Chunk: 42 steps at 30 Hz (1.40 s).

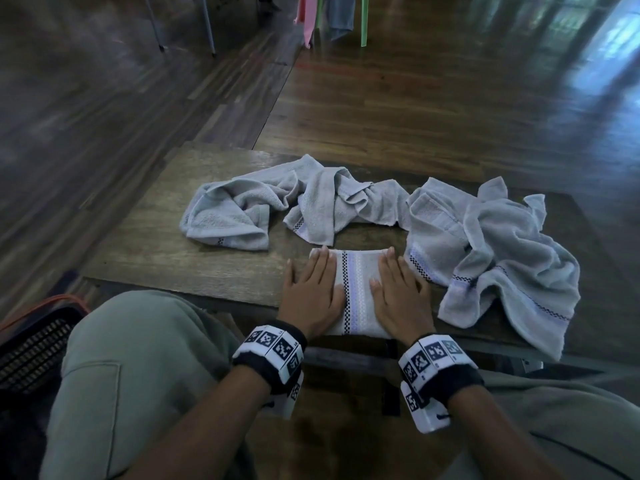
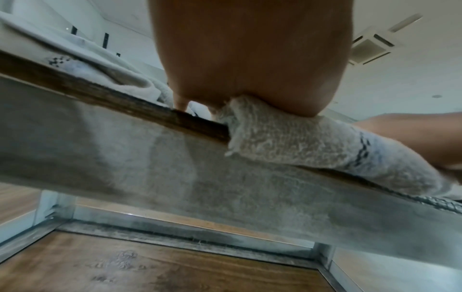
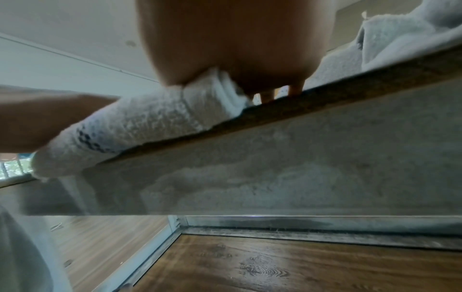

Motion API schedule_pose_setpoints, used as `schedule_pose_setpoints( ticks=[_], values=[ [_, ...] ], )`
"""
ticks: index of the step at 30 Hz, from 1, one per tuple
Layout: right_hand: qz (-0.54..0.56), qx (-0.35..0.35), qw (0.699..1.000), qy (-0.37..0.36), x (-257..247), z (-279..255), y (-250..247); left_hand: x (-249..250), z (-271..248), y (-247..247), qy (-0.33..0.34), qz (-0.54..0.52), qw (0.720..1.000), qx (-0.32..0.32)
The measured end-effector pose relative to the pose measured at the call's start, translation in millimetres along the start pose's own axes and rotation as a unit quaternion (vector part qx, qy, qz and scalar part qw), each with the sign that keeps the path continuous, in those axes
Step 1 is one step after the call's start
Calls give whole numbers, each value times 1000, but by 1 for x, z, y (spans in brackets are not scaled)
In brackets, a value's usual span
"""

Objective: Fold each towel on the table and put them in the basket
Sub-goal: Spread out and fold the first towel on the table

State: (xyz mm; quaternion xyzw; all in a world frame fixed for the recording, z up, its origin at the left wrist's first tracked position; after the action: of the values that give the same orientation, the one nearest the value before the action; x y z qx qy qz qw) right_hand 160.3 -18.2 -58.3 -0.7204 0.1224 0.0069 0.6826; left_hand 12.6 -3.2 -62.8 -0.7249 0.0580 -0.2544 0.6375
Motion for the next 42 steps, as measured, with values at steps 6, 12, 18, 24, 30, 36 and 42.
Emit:
schedule_pose_setpoints(
  ticks=[6,12,18,24,30,36,42],
  values=[
    [-33,-11,999,15,2,1,0,-5,-1,-1,-23,3,1000,-6],
    [-53,122,990,48,15,-12,-30,-24,-4,-6,-80,4,997,-16],
    [201,41,969,135,44,-9,-27,-48,-10,-43,-142,-89,983,76],
    [263,-68,946,178,43,2,-12,-40,-16,-34,-150,-184,970,58],
    [293,-116,933,172,38,9,-12,-41,-13,-28,-173,-208,962,26],
    [321,-139,920,176,33,8,-11,-35,-18,-34,-174,-293,939,52],
    [378,-142,901,157,25,5,-14,-37,-21,-35,-195,-409,887,90]
  ],
)
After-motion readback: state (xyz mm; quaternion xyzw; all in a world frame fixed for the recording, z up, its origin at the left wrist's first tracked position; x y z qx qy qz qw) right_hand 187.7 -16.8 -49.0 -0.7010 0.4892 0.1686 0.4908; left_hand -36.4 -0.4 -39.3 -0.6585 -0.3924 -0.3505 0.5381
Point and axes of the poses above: each hand's wrist, its own z-axis towards the middle knuckle, its own y-axis out of the palm, x = y × z, the point moved 9 cm from there along z, towards the middle knuckle, and after that the axes turned 6 degrees about y, right-handed, at the moved point
